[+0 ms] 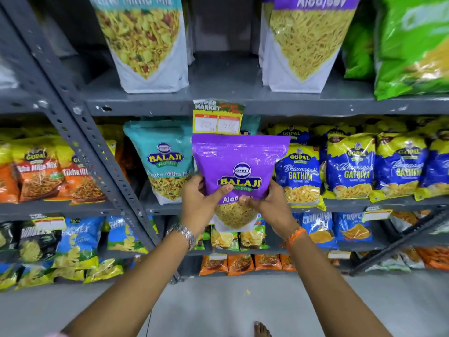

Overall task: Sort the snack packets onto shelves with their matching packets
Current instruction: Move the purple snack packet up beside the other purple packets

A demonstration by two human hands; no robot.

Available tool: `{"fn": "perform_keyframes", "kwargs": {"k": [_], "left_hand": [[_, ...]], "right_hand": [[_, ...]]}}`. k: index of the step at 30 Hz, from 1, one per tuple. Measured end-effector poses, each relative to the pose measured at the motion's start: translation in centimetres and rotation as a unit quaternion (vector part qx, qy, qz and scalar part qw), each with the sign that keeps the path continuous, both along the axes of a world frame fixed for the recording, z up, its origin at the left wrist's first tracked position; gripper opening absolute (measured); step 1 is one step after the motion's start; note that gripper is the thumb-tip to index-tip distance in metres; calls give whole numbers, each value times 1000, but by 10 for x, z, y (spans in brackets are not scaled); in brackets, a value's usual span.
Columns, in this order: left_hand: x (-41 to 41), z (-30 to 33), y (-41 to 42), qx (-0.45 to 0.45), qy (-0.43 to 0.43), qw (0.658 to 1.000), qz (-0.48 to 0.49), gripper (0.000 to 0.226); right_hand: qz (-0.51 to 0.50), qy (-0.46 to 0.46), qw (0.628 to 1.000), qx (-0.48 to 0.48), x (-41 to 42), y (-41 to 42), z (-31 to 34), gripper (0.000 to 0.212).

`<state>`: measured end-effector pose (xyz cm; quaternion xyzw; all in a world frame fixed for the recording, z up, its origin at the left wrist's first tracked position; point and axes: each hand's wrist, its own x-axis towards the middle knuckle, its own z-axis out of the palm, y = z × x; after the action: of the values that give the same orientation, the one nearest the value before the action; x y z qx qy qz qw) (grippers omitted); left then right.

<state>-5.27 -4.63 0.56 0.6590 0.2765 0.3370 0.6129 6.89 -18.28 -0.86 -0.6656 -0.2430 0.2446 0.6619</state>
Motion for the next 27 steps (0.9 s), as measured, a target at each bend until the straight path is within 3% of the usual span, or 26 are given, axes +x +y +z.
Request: {"fn": "perform_keyframes", "kwargs": {"k": [11, 16, 23, 27], "left_hand": [[-32, 164, -26, 127, -124, 984, 33, 42], [-15, 241, -7, 171, -187, 967, 34, 37], [33, 296, 37, 229, -150, 961, 49, 50], [54, 310, 49, 257, -114, 958, 64, 26]], "right_hand": [[47, -79, 989, 117, -35, -28, 170, 50], [50, -146, 977, 149, -19, -11, 244, 37], [-33, -233, 961, 143, 24, 40, 295, 44], [-104, -265, 950, 126, 40, 65, 299, 46]]}}
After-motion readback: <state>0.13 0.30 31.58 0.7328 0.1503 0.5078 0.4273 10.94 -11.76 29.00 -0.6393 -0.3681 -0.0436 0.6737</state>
